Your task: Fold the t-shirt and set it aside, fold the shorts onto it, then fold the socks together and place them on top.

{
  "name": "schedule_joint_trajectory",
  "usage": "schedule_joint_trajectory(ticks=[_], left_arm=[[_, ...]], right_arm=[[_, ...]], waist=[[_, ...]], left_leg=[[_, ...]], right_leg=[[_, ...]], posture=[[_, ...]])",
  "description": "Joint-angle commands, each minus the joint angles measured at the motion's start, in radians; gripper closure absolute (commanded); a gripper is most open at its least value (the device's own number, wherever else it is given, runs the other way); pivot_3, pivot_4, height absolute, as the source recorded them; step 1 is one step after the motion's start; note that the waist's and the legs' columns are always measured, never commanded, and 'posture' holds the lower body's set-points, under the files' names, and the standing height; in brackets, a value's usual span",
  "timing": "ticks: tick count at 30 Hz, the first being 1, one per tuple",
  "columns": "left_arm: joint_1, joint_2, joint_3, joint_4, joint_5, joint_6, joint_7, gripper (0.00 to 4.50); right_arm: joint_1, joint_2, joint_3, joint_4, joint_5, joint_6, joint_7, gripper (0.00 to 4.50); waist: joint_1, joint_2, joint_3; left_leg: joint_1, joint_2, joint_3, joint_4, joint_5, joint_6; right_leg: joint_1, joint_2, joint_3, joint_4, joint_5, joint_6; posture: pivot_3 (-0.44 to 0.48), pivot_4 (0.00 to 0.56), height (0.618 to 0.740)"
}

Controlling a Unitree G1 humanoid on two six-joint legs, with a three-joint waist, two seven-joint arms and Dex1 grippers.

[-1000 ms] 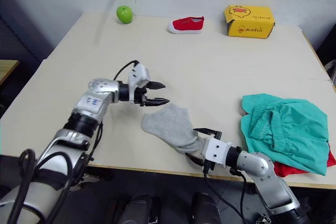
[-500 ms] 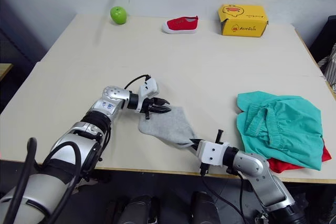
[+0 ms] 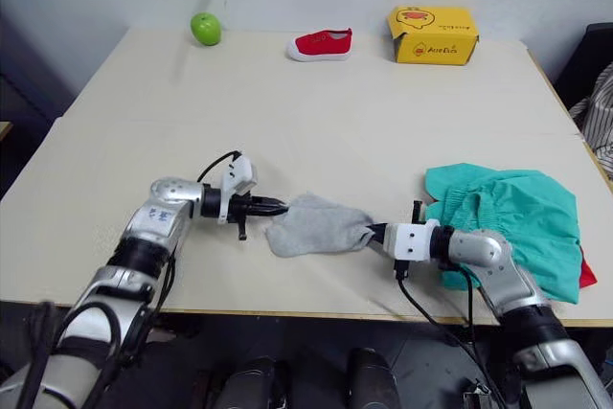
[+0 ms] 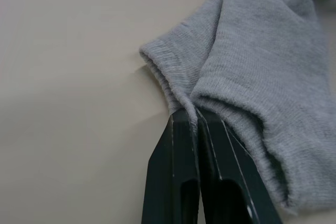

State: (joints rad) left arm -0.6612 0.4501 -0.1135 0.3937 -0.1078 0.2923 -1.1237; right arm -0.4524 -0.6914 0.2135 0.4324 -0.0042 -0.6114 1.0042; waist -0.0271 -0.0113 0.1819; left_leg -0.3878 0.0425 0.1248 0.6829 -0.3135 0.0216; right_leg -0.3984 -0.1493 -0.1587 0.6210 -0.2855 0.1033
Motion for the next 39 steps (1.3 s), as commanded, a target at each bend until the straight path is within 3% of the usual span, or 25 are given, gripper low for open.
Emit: schedule_joint_trajectory(ticks=[1,7,14,16,20,22,25,26,29,33,39], left_arm=[[0.094,0.027,0.042,-0.268,-0.058,0.155,0.066,4.46],[0.263,0.028,0.094,-0.552,-0.122,0.365,0.208,4.46],[0.358,0.058,0.121,-0.643,-0.158,0.466,0.301,4.46],[0.371,0.064,0.124,-0.644,-0.163,0.479,0.318,4.5],[0.394,0.088,0.147,-0.66,-0.196,0.497,0.321,3.52],[0.445,0.153,0.201,-0.665,-0.226,0.475,0.271,2.87],[0.525,0.248,0.27,-0.693,-0.279,0.452,0.195,1.93],[0.545,0.266,0.297,-0.711,-0.31,0.463,0.18,1.66],[0.599,0.317,0.349,-0.787,-0.402,0.531,0.14,1.66],[0.647,0.352,0.313,-0.877,-0.463,0.628,0.16,1.66],[0.61,0.301,0.258,-0.893,-0.447,0.68,0.298,1.66]], right_arm=[[-0.069,0.019,0.014,0.135,0.02,-0.117,0.069,4.5],[-0.184,0.064,0.032,0.316,0.021,-0.244,0.142,4.5],[-0.222,0.099,0.019,0.379,0.092,-0.238,0.27,4.5],[-0.223,0.1,0.01,0.366,0.126,-0.214,0.314,3.94],[-0.22,0.081,0.002,0.333,0.134,-0.229,0.341,2.76],[-0.188,0.042,-0.005,0.239,0.185,-0.189,0.393,2.04],[-0.124,-0.038,-0.027,0.089,0.286,-0.046,0.481,1.01],[-0.103,-0.065,-0.038,0.046,0.32,0.037,0.494,1.0],[-0.055,-0.133,-0.061,-0.109,0.431,0.417,0.475,1.0],[-0.057,-0.131,-0.064,-0.281,0.553,0.916,0.336,1.0],[-0.116,-0.04,-0.029,-0.299,0.476,1.112,0.189,1.0]], waist=[[0.0,0.0,0.0],[-0.001,0.001,0.0],[-0.001,0.001,0.0],[-0.001,0.001,0.001],[0.0,0.001,0.001],[-0.001,0.002,0.001],[0.0,0.004,0.002],[0.0,0.005,0.003],[0.001,0.006,0.004],[0.001,0.007,0.004],[0.004,0.007,0.004]], left_leg=[[0.0,0.0,0.0,0.0,0.0,0.0],[0.002,0.002,0.0,0.0,0.0,0.0],[0.003,0.002,0.0,0.0,0.001,-0.001],[0.003,0.003,0.0,0.0,0.0,-0.001],[0.003,0.003,-0.001,0.0,0.0,-0.001],[0.003,0.003,-0.001,0.0,0.0,-0.002],[0.003,0.005,-0.001,0.0,-0.001,-0.004],[0.002,0.005,-0.002,-0.001,-0.001,-0.004],[0.002,0.005,-0.002,-0.001,-0.002,-0.004],[0.002,0.005,-0.005,0.0,-0.002,-0.005],[0.001,0.005,-0.005,-0.001,-0.003,-0.006]], right_leg=[[0.0,0.0,0.0,0.0,0.0,0.0],[0.002,0.0,0.001,0.0,0.0,0.0],[0.002,0.0,0.001,0.0,0.0,-0.001],[0.002,0.0,0.001,0.0,0.0,-0.001],[0.002,0.0,0.001,0.0,0.0,-0.001],[0.002,0.0,0.001,0.0,0.0,-0.001],[0.002,0.0,0.002,0.0,-0.002,-0.004],[0.002,0.0,0.002,0.0,-0.002,-0.004],[0.002,0.0,0.002,0.0,-0.002,-0.004],[0.002,-0.003,0.004,-0.002,-0.003,-0.006],[0.0,-0.001,0.003,-0.001,-0.004,-0.008]], posture=[[0.0,0.15,0.74],[0.0,0.15,0.74],[0.0,0.15,0.74],[0.0,0.15,0.74],[0.0,0.15,0.74],[0.0,0.15,0.74],[0.0,0.15,0.74],[0.0,0.15,0.74],[0.0,0.15,0.74],[0.0,0.15,0.74],[0.0,0.15,0.74]])
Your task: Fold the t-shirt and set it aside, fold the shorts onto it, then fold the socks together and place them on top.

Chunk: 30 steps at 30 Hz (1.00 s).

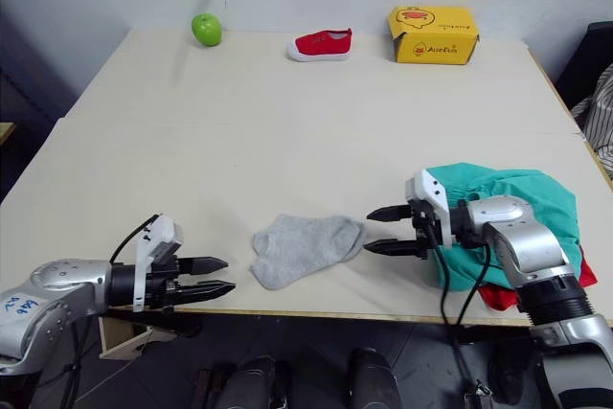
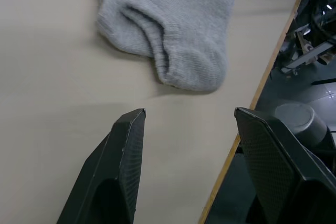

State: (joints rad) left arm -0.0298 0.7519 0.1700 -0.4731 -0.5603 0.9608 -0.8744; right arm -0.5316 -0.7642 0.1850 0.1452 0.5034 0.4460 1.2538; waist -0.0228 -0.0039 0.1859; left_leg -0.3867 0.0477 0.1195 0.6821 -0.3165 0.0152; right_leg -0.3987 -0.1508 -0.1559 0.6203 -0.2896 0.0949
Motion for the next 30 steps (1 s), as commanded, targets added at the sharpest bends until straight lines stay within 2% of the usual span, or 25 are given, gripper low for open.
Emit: schedule_joint_trajectory(ticks=[1,8,10,12,15,20,23,28,30], left_arm=[[-0.027,-0.002,-0.052,-0.017,0.025,-0.007,0.059,1.66],[-0.056,-0.069,-0.147,-0.016,0.016,0.016,0.124,1.66],[-0.061,-0.091,-0.184,-0.009,0.046,0.0,0.156,1.66],[-0.062,-0.102,-0.212,-0.004,0.073,-0.019,0.183,2.07],[-0.06,-0.135,-0.205,-0.003,0.062,-0.024,0.209,2.88],[-0.064,-0.137,-0.21,-0.003,0.058,-0.024,0.216,4.49],[-0.07,-0.132,-0.198,0.001,0.051,-0.028,0.211,4.5],[-0.086,-0.134,-0.149,0.004,0.007,-0.029,0.192,4.5],[-0.115,-0.127,-0.089,0.013,-0.039,-0.004,0.181,4.5]], right_arm=[[-0.053,0.055,0.004,0.005,-0.042,0.079,-0.082,1.0],[-0.082,0.164,0.006,0.042,-0.093,0.078,-0.112,1.0],[-0.074,0.186,-0.003,0.033,-0.094,0.074,-0.113,1.0],[-0.063,0.185,0.006,0.02,-0.106,0.063,-0.09,1.0],[-0.052,0.193,0.0,0.022,-0.122,0.036,-0.088,1.62],[-0.04,0.209,-0.019,0.01,-0.121,0.003,-0.09,3.4],[-0.027,0.214,-0.034,-0.004,-0.11,-0.023,-0.08,4.42],[-0.009,0.219,-0.075,-0.03,-0.073,-0.056,-0.067,4.47],[0.001,0.219,-0.111,-0.068,-0.01,-0.011,-0.049,4.47]], waist=[[0.0,0.0,0.0],[0.008,0.0,0.0],[0.015,0.0,0.0],[0.023,0.0,0.0],[0.025,0.0,0.0],[0.021,0.0,0.0],[0.02,0.0,0.0],[0.02,0.0,0.0],[0.021,0.0,0.0]], left_leg=[[0.0,0.0,0.0,0.0,0.0,0.0],[-0.002,-0.001,0.004,0.0,0.0,0.001],[-0.002,-0.001,0.005,0.0,0.001,0.001],[-0.002,-0.002,0.005,0.0,0.001,0.002],[-0.002,-0.002,0.005,0.0,0.001,0.002],[-0.002,-0.002,0.005,0.0,0.001,0.002],[-0.002,-0.002,0.005,0.0,0.001,0.002],[-0.002,-0.001,0.006,0.0,0.001,0.002],[-0.003,-0.001,0.006,0.0,0.001,0.002]], right_leg=[[0.0,0.0,0.0,0.0,0.0,0.0],[-0.004,0.002,-0.002,0.005,0.001,0.001],[-0.004,0.002,-0.002,0.004,0.001,0.002],[-0.004,0.002,-0.002,0.004,0.001,0.002],[-0.004,0.001,-0.002,0.002,0.001,0.003],[-0.004,0.002,-0.002,0.002,0.001,0.003],[-0.004,0.002,-0.002,0.002,0.001,0.003],[-0.005,0.002,-0.002,0.002,0.001,0.003],[-0.005,0.002,-0.002,0.002,0.001,0.003]], posture=[[0.0,0.15,0.74],[0.0,0.15,0.74],[0.0,0.15,0.74],[0.0,0.15,0.74],[0.0,0.15,0.74],[0.0,0.15,0.74],[0.0,0.15,0.74],[0.0,0.15,0.74],[0.0,0.15,0.74]])
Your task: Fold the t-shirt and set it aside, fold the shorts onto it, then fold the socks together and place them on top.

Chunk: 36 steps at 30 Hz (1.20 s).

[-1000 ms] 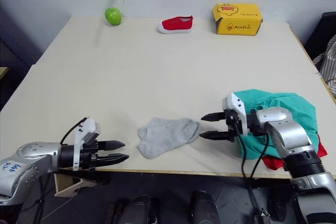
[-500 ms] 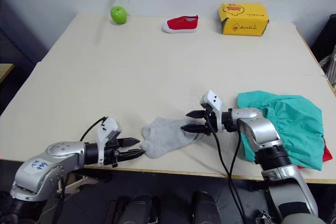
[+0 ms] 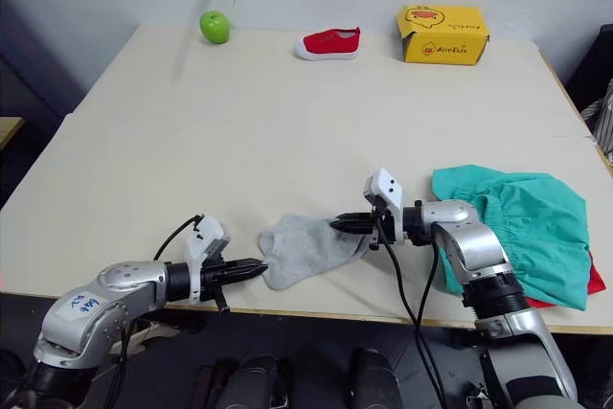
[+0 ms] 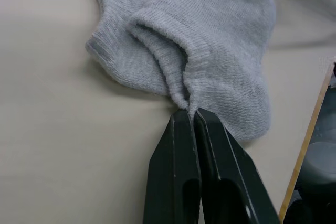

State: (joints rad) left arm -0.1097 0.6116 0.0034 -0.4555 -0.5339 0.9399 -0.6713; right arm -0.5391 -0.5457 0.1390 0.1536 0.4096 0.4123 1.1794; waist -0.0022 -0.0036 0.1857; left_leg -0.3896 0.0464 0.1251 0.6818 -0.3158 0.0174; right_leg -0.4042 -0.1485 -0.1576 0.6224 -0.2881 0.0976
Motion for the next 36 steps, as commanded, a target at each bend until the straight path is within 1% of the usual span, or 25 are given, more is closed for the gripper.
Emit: schedule_joint_trajectory(ticks=[1,3,5,7,9,12,16,20,26,30,33,35,36], left_arm=[[-0.053,0.03,0.106,-0.001,-0.094,0.031,-0.043,4.5],[-0.088,0.081,0.144,0.005,-0.153,0.058,-0.109,4.5],[-0.117,0.132,0.153,0.02,-0.192,0.082,-0.163,4.5],[-0.161,0.168,0.14,0.063,-0.192,0.073,-0.199,4.5],[-0.228,0.189,0.093,0.135,-0.153,0.039,-0.232,4.5],[-0.308,0.185,0.006,0.232,-0.107,0.003,-0.279,4.5],[-0.375,0.151,-0.071,0.342,-0.045,-0.049,-0.292,4.5],[-0.38,0.135,-0.087,0.4,-0.015,-0.074,-0.297,4.5],[-0.364,0.111,-0.082,0.419,0.006,-0.099,-0.281,4.5],[-0.34,0.103,-0.068,0.397,-0.015,-0.052,-0.272,4.5],[-0.325,0.105,-0.056,0.377,-0.01,-0.044,-0.255,3.78],[-0.311,0.111,-0.035,0.36,-0.015,-0.064,-0.261,3.2],[-0.305,0.107,-0.021,0.357,-0.01,-0.1,-0.264,2.87]], right_arm=[[0.014,-0.005,-0.079,-0.098,0.11,0.051,0.032,4.47],[0.03,-0.03,-0.097,-0.144,0.155,0.131,0.034,4.47],[0.048,-0.053,-0.111,-0.181,0.177,0.182,0.029,4.47],[0.075,-0.082,-0.126,-0.219,0.196,0.23,0.013,4.47],[0.111,-0.109,-0.145,-0.258,0.217,0.29,-0.016,4.47],[0.156,-0.114,-0.151,-0.284,0.197,0.302,-0.073,4.47],[0.168,-0.081,-0.138,-0.257,0.154,0.248,-0.134,4.47],[0.139,-0.031,-0.104,-0.188,0.103,0.19,-0.161,4.47],[0.094,-0.008,-0.084,-0.126,0.071,0.165,-0.153,4.47],[0.085,-0.006,-0.079,-0.102,0.057,0.155,-0.151,4.47],[0.085,-0.015,-0.085,-0.107,0.068,0.169,-0.137,3.77],[0.078,0.006,-0.138,-0.1,0.084,0.17,-0.193,3.12],[0.074,0.01,-0.16,-0.105,0.097,0.173,-0.205,2.74]], waist=[[0.001,0.0,0.0],[0.001,0.0,0.0],[0.0,0.0,0.0],[0.0,0.0,0.0],[0.004,0.0,0.0],[0.004,0.0,0.0],[-0.003,0.0,0.0],[-0.005,0.0,0.0],[-0.002,0.0,0.0],[-0.001,0.0,0.0],[-0.002,0.0,0.0],[-0.002,0.0,0.0],[-0.002,0.0,0.0]], left_leg=[[0.0,0.0,0.0,0.0,0.0,0.0],[-0.001,0.0,0.0,0.0,0.0,0.0],[-0.002,0.0,0.0,0.0,0.0,0.0],[-0.002,0.0,0.0,0.0,0.0,0.0],[-0.002,-0.001,0.001,0.0,0.0,0.0],[-0.002,-0.001,0.002,0.0,0.0,0.0],[-0.002,-0.001,0.005,-0.001,0.0,0.0],[-0.002,-0.001,0.007,-0.001,0.001,-0.001],[-0.002,0.001,0.007,-0.001,0.001,-0.001],[-0.002,0.0,0.007,-0.001,0.001,-0.001],[-0.002,0.0,0.007,-0.001,0.001,-0.001],[-0.002,0.001,0.007,-0.001,0.001,-0.001],[-0.002,0.001,0.007,-0.001,0.001,-0.001]], right_leg=[[0.0,0.0,0.0,0.0,0.0,0.0],[-0.002,0.0,0.0,0.0,0.0,0.0],[-0.003,0.0,0.0,0.001,0.0,0.0],[-0.003,0.0,0.0,0.002,0.0,0.0],[-0.003,0.0,0.001,0.002,0.0,0.0],[-0.004,0.0,0.001,0.001,0.0,0.0],[-0.006,0.0,0.002,0.003,0.0,0.0],[-0.007,0.003,0.002,0.004,0.0,0.0],[-0.008,0.002,0.005,0.004,0.0,0.0],[-0.008,0.002,0.005,0.004,0.0,0.0],[-0.008,0.002,0.005,0.004,0.0,0.0],[-0.008,0.002,0.005,0.004,0.0,0.0],[-0.008,0.002,0.005,0.004,0.0,0.0]], posture=[[0.0,0.15,0.74],[0.0,0.15,0.74],[0.0,0.15,0.74],[0.0,0.15,0.74],[0.0,0.15,0.74],[0.0,0.15,0.74],[0.0,0.15,0.74],[0.0,0.15,0.74],[0.0,0.15,0.74],[0.0,0.15,0.74],[0.0,0.15,0.74],[0.0,0.15,0.74],[0.0,0.15,0.74]])
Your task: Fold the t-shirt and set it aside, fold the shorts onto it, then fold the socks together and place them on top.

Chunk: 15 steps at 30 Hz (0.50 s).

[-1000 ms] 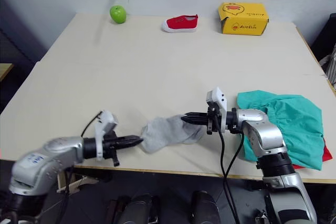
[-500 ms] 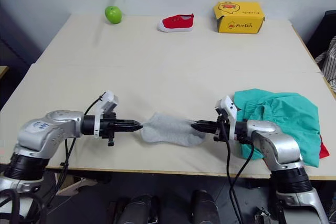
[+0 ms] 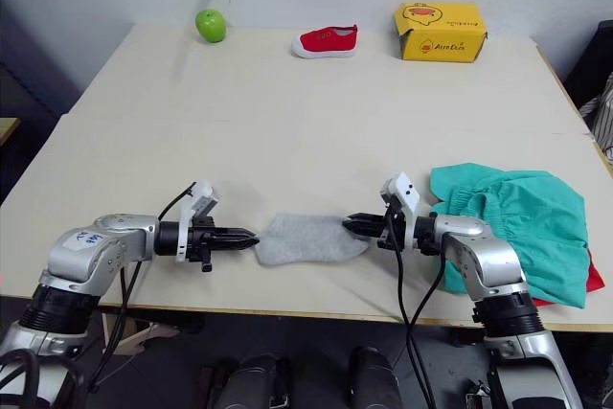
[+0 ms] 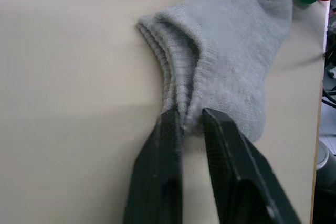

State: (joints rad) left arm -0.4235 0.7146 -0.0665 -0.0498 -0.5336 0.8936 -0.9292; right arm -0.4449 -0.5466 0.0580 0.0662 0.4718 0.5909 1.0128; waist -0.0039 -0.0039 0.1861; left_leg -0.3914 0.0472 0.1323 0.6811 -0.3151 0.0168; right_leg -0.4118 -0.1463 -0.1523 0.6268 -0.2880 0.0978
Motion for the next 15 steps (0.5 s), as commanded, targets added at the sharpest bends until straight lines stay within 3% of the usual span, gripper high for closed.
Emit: schedule_joint_trajectory(ticks=[1,2,5,7,11,12,15], left_arm=[[0.015,-0.001,0.074,-0.047,0.002,-0.107,-0.001,2.54],[0.022,-0.006,0.105,-0.051,0.008,-0.173,-0.007,2.27],[0.037,-0.013,0.162,-0.078,-0.009,-0.293,-0.044,2.27],[0.034,-0.032,0.166,-0.092,-0.025,-0.326,-0.062,2.9],[0.01,-0.119,0.056,-0.069,0.048,-0.407,-0.058,4.2],[0.007,-0.155,0.042,-0.055,0.053,-0.409,-0.037,4.48],[0.015,-0.239,-0.006,0.001,0.099,-0.446,0.008,4.48]], right_arm=[[-0.023,0.007,-0.097,-0.035,0.041,-0.013,-0.045,2.39],[-0.021,0.002,-0.115,-0.067,0.058,-0.019,-0.037,2.38],[0.006,0.004,-0.126,-0.184,0.102,-0.023,-0.017,2.38],[0.038,0.036,-0.094,-0.258,0.094,-0.042,-0.04,3.12],[0.13,0.114,0.023,-0.302,-0.036,-0.175,-0.119,4.49],[0.163,0.136,0.055,-0.292,-0.081,-0.237,-0.135,4.5],[0.249,0.171,0.124,-0.22,-0.211,-0.432,-0.17,4.5]], waist=[[0.0,0.0,0.0],[0.0,0.0,0.0],[-0.001,0.0,0.0],[0.0,0.0,0.0],[0.006,-0.001,-0.001],[0.007,-0.001,-0.001],[0.004,-0.001,-0.001]], left_leg=[[0.0,0.0,0.0,0.0,0.0,0.0],[0.0,0.0,0.0,0.0,0.0,0.0],[0.0,0.0,0.0,0.0,0.0,0.0],[0.0,0.001,0.0,-0.001,0.0,0.0],[0.0,0.0,0.0,-0.001,0.0,0.0],[0.0,-0.001,0.0,0.0,0.0,0.0],[0.0,-0.003,0.001,0.0,0.0,0.002]], right_leg=[[0.0,0.0,0.0,0.0,0.0,0.0],[0.0,0.0,0.0,0.0,0.0,0.0],[0.0,0.0,0.0,0.0,0.0,0.0],[0.0,0.0,0.0,0.0,0.0,0.0],[0.0,-0.001,0.0,0.0,0.0,0.0],[0.001,-0.001,0.0,-0.001,0.0,0.0],[0.001,-0.002,0.001,-0.001,0.002,0.003]], posture=[[0.0,0.15,0.74],[0.0,0.15,0.74],[0.0,0.15,0.74],[0.0,0.15,0.74],[0.0,0.15,0.74],[0.0,0.15,0.74],[0.0,0.15,0.74]])
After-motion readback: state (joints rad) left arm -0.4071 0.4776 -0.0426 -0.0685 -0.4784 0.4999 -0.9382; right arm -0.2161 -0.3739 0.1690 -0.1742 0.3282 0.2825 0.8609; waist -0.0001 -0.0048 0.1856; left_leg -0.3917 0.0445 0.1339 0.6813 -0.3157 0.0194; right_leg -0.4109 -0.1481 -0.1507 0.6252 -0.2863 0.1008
